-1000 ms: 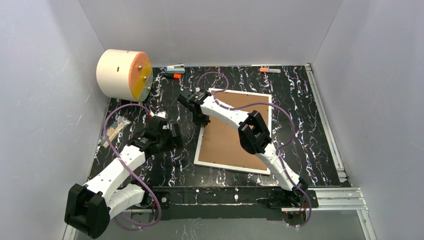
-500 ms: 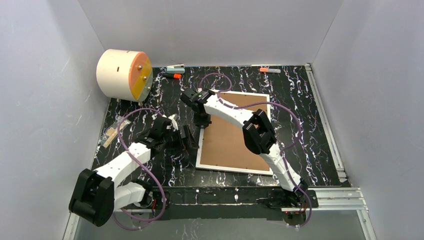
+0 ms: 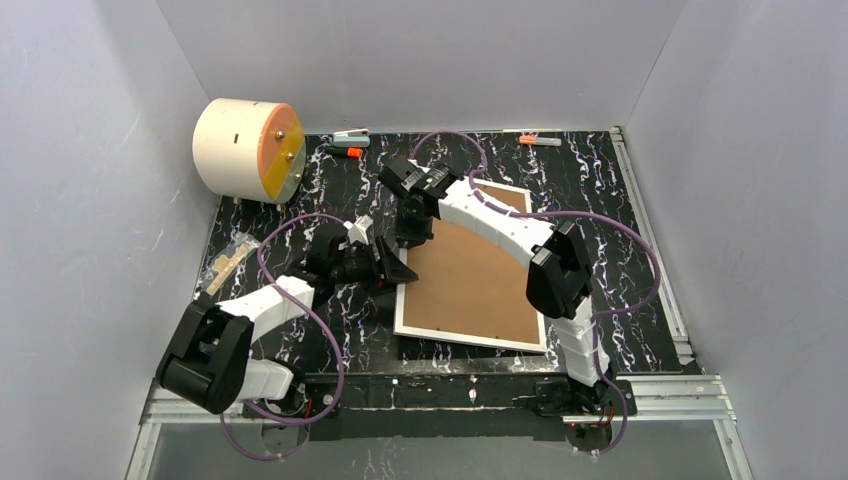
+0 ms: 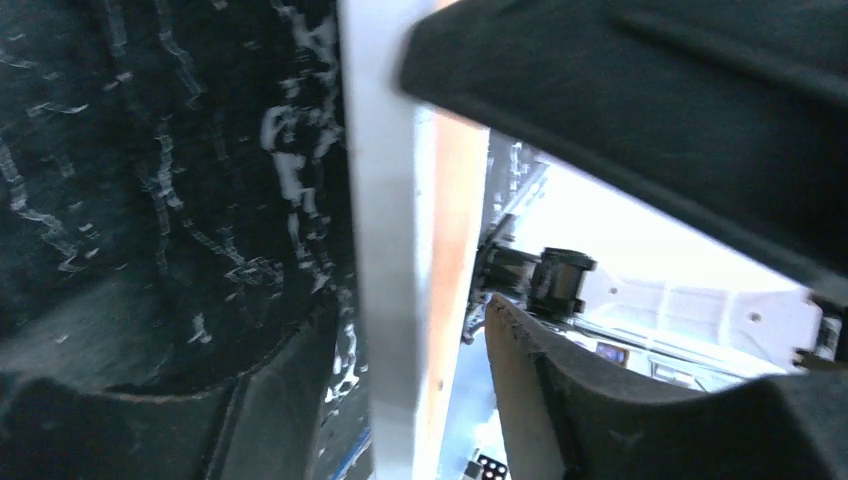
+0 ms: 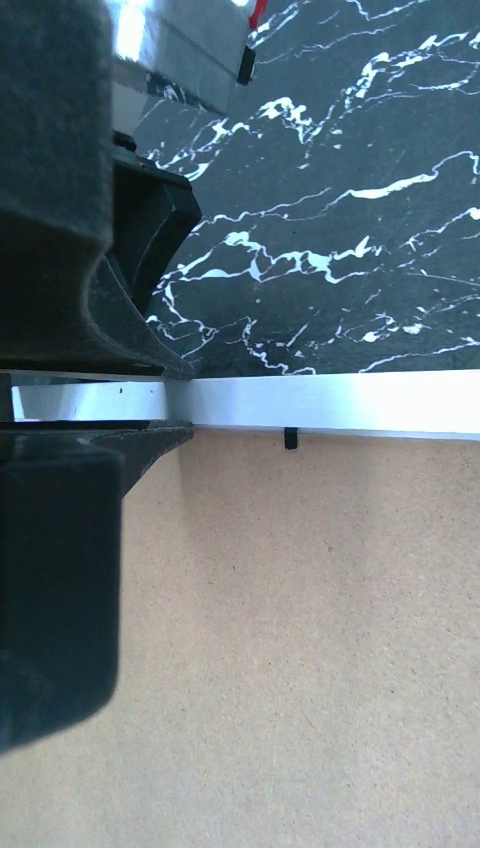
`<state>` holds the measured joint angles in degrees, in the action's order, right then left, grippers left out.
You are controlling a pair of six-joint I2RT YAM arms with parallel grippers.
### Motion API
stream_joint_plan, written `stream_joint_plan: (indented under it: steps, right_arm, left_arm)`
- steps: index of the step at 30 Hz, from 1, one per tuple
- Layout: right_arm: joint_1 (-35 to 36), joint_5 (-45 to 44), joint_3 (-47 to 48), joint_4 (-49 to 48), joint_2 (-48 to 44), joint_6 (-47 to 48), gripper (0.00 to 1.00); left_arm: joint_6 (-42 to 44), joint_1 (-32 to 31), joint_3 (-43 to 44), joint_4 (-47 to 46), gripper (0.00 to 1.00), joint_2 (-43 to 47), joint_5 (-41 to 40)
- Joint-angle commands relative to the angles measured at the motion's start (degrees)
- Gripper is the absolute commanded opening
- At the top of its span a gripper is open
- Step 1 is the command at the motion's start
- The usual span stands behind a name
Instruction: Put the photo into the frame
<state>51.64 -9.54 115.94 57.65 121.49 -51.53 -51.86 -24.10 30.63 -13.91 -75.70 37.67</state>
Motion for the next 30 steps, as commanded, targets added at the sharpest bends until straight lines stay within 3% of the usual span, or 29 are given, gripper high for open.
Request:
stream_joint_plan:
  steps: [1, 8, 9, 10, 13, 16, 18, 22, 25, 30]
  right_arm:
    - [-0.73, 3.2, -2.09, -3.7, -5.86, -0.34, 0.01]
    - [-1.98, 3.83, -1.47, -4.03, -7.85, 1.09, 0.01]
    - [-2.05, 3.81, -1.05, -3.74, -8.05, 1.44, 0.05]
    - [-2.14, 3.44, -0.21, -3.09, -8.17, 1.77, 0.18]
    - [-2.94, 1.36, 1.96, -0.49, -8.86, 2.56, 0.53]
    - [-4.48, -0.39, 2.66, 0.35, -11.23, 3.22, 0.69]
    - [-5.69, -1.09, 3.34, 0.55, -13.24, 4.03, 0.72]
    - [-6.38, -4.91, 9.18, 3.71, -14.27, 6.28, 0.76]
    - [-7.74, -5.84, 10.37, 4.05, -16.17, 6.11, 0.77]
    - [-9.29, -4.27, 2.05, -7.63, -24.39, 8.08, 0.8]
  left_arm:
    - [-12.7, 0.45, -3.02, -17.02, 0.46, 0.96, 8.29]
    - [-13.65, 0.45, -4.78, -17.21, 0.07, 3.25, 10.15]
    - [-13.4, 0.45, -4.34, -16.49, 0.02, 3.35, 10.06]
    - [-12.78, 0.45, -3.69, -15.43, 0.0, 3.53, 9.87]
    - [-7.66, 0.45, 0.84, -6.05, 0.0, 4.71, 7.7]
    - [2.98, 0.45, 9.18, 11.07, 0.0, 5.3, 2.64]
    - [9.84, 0.46, 15.93, 22.76, 0.0, 4.79, -0.97]
    - [19.34, 0.59, 29.14, 37.53, 0.0, 2.75, -5.97]
    - [23.07, 0.63, 37.2, 44.65, 0.0, 0.92, -8.42]
    - [30.94, 0.66, 46.8, 50.51, 0.0, -0.74, -16.5]
